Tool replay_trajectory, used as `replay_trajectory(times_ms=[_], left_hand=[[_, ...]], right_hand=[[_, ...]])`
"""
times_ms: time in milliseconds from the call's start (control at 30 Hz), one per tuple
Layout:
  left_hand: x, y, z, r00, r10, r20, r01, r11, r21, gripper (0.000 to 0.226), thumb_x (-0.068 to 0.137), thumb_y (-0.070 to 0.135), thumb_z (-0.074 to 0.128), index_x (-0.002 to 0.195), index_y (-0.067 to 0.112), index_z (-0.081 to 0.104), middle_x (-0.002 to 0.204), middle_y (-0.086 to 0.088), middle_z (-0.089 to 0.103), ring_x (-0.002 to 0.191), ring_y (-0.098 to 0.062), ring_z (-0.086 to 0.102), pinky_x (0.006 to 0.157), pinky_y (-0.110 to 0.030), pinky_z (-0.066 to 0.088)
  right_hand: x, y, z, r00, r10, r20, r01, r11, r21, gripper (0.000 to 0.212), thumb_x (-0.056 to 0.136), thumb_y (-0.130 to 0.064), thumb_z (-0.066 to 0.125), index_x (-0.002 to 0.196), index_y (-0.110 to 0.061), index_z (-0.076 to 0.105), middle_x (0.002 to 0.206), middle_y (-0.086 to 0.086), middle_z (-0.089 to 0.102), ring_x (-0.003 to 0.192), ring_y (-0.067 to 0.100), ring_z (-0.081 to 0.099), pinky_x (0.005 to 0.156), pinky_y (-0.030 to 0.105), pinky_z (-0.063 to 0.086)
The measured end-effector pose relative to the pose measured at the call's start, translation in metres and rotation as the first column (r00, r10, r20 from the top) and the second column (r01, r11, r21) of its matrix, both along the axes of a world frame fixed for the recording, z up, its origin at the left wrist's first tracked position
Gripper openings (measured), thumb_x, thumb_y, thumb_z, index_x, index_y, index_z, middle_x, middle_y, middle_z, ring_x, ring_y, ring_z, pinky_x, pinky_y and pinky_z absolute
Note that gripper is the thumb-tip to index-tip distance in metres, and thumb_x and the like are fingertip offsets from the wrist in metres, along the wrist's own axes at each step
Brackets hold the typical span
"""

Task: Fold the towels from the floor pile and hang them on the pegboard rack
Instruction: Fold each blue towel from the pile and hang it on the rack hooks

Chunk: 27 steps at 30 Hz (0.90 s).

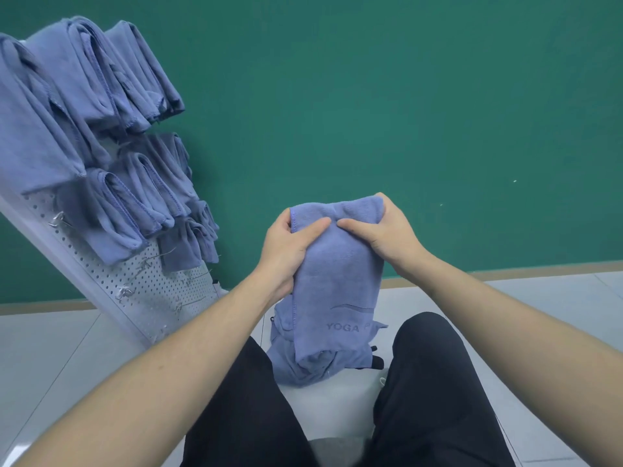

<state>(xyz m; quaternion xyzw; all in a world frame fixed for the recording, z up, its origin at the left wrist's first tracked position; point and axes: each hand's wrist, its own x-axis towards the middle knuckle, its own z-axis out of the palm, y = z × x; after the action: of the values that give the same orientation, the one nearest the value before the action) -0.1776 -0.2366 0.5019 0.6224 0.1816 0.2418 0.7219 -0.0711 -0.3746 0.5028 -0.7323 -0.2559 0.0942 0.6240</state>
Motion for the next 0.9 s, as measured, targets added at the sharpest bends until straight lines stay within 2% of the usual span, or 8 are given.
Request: replay_trajectory(times_ms=[100, 167, 267, 367, 500, 633, 833, 900], left_hand=[[-0.003, -0.005, -0.005, 0.999, 0.044, 0.026, -0.043, 0.999, -0.033, 0.018, 0.084, 0.014, 0.080, 0.100, 0.015, 0.071, 0.099, -0.003, 0.077, 0.095, -0.020, 0.074, 0.085, -0.037, 0.059], [-0.004, -0.007, -0.008, 0.990, 0.120, 0.073, -0.116, 0.992, -0.053, 0.013, 0.084, 0.015, 0.079, 0.094, 0.012, 0.071, 0.095, -0.004, 0.077, 0.089, -0.019, 0.073, 0.083, -0.037, 0.059], [-0.001, -0.006, -0.015, 0.964, 0.243, 0.112, -0.255, 0.961, 0.105, 0.031, 0.083, 0.019, 0.079, 0.081, 0.001, 0.054, 0.076, -0.004, 0.056, 0.072, -0.014, 0.052, 0.072, -0.034, 0.048], [-0.001, -0.011, -0.017, 0.954, 0.260, 0.151, -0.290, 0.927, 0.239, 0.036, 0.085, 0.014, 0.078, 0.072, 0.007, 0.045, 0.071, 0.001, 0.043, 0.066, -0.011, 0.040, 0.065, -0.028, 0.037], [-0.004, -0.019, -0.021, 0.962, 0.223, 0.157, -0.264, 0.907, 0.329, 0.035, 0.087, 0.013, 0.076, 0.070, 0.016, 0.046, 0.065, 0.010, 0.043, 0.063, -0.007, 0.038, 0.059, -0.020, 0.036], [-0.005, -0.023, -0.024, 0.958, 0.240, 0.157, -0.284, 0.877, 0.387, 0.030, 0.090, 0.015, 0.072, 0.072, 0.019, 0.049, 0.064, 0.017, 0.049, 0.062, -0.006, 0.042, 0.060, -0.019, 0.038], [-0.002, -0.033, -0.028, 0.953, 0.266, 0.146, -0.302, 0.880, 0.366, 0.024, 0.090, 0.015, 0.070, 0.079, 0.021, 0.050, 0.067, 0.021, 0.052, 0.063, -0.005, 0.045, 0.060, -0.019, 0.039], [-0.001, -0.035, -0.028, 0.952, 0.271, 0.140, -0.303, 0.887, 0.347, 0.021, 0.089, 0.013, 0.070, 0.081, 0.020, 0.051, 0.068, 0.022, 0.054, 0.063, -0.004, 0.047, 0.059, -0.017, 0.040]], right_hand=[[-0.006, 0.000, -0.004, 0.999, -0.035, 0.028, 0.034, 0.999, 0.017, 0.028, 0.083, -0.029, 0.081, 0.090, -0.019, 0.055, 0.086, -0.010, 0.063, 0.074, -0.001, 0.059, 0.069, 0.019, 0.050], [-0.011, -0.002, -0.009, 1.000, 0.012, -0.001, -0.012, 0.999, 0.037, 0.027, 0.086, -0.027, 0.079, 0.090, -0.020, 0.053, 0.086, -0.010, 0.061, 0.073, -0.001, 0.057, 0.066, 0.015, 0.047], [-0.016, -0.004, -0.016, 0.998, 0.049, -0.033, -0.049, 0.999, 0.023, 0.032, 0.085, -0.024, 0.080, 0.089, -0.019, 0.048, 0.084, -0.008, 0.053, 0.070, 0.003, 0.050, 0.061, 0.012, 0.042], [-0.019, 0.000, -0.019, 0.999, -0.040, -0.010, 0.040, 0.999, -0.007, 0.038, 0.086, -0.024, 0.077, 0.082, -0.019, 0.039, 0.077, -0.005, 0.041, 0.065, 0.009, 0.038, 0.055, 0.017, 0.034], [-0.028, 0.008, -0.018, 0.993, -0.094, -0.074, 0.098, 0.994, 0.052, 0.032, 0.086, -0.023, 0.071, 0.076, -0.019, 0.041, 0.072, -0.003, 0.047, 0.066, 0.014, 0.045, 0.061, 0.031, 0.041], [-0.040, 0.013, -0.015, 0.989, -0.075, -0.129, 0.089, 0.990, 0.106, 0.030, 0.086, -0.021, 0.070, 0.076, -0.019, 0.041, 0.070, -0.004, 0.047, 0.063, 0.013, 0.044, 0.058, 0.029, 0.039], [-0.049, 0.010, -0.013, 0.984, -0.150, -0.099, 0.160, 0.981, 0.109, 0.024, 0.085, -0.015, 0.064, 0.076, -0.018, 0.042, 0.067, -0.009, 0.043, 0.059, 0.009, 0.039, 0.059, 0.027, 0.036], [-0.053, 0.009, -0.013, 0.989, -0.116, -0.095, 0.126, 0.986, 0.112, 0.021, 0.086, -0.017, 0.064, 0.078, -0.017, 0.044, 0.067, -0.007, 0.045, 0.061, 0.011, 0.040, 0.061, 0.029, 0.037]])
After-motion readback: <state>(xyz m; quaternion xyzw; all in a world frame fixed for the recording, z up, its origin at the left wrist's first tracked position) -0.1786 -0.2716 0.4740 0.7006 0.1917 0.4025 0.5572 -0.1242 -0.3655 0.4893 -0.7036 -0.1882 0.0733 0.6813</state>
